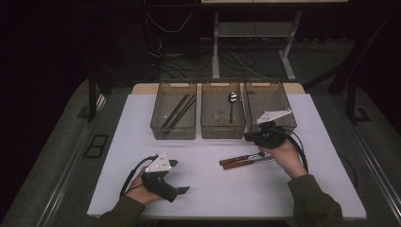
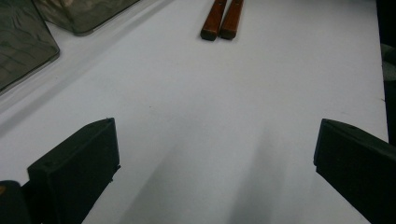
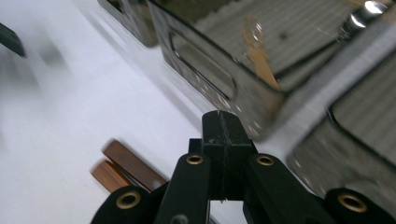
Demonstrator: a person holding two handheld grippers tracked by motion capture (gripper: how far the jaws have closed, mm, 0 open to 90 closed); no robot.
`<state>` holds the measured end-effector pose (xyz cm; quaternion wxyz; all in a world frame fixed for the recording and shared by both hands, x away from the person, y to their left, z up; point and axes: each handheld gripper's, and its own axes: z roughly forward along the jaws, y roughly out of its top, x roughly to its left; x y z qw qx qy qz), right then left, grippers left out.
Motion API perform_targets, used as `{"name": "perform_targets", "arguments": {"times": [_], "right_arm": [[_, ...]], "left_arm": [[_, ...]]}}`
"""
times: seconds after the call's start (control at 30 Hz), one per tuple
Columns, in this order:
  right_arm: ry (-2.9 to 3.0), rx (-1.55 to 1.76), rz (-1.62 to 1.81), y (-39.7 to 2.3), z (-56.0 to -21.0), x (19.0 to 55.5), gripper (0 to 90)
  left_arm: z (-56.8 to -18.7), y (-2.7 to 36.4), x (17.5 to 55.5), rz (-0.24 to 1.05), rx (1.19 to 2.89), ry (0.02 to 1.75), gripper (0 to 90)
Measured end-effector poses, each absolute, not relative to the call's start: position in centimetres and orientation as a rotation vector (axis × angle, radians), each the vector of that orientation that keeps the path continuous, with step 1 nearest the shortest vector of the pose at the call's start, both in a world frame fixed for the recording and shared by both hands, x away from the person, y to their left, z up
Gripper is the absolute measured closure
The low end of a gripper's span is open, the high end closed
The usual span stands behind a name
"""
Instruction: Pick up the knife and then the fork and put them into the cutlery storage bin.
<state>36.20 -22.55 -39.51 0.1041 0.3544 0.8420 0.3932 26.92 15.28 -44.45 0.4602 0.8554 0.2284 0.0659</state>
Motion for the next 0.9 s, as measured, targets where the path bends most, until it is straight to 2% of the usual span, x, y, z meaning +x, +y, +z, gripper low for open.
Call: {"name": "perform_targets", "arguments": {"times": [0.4, 0.9], "right_arm": [[2.538, 1.11, 0.984, -24.4, -42.7, 36.2, 89.9], [2.6, 1.096, 0.877, -24.4, -44.0, 36.2, 89.9]], "left_arm": [[-44.5, 15.3, 27.0, 0.161, 2.11, 0.568, 0.0], [-44.5, 15.3, 27.0, 0.161, 2.11, 0.568, 0.0]]}}
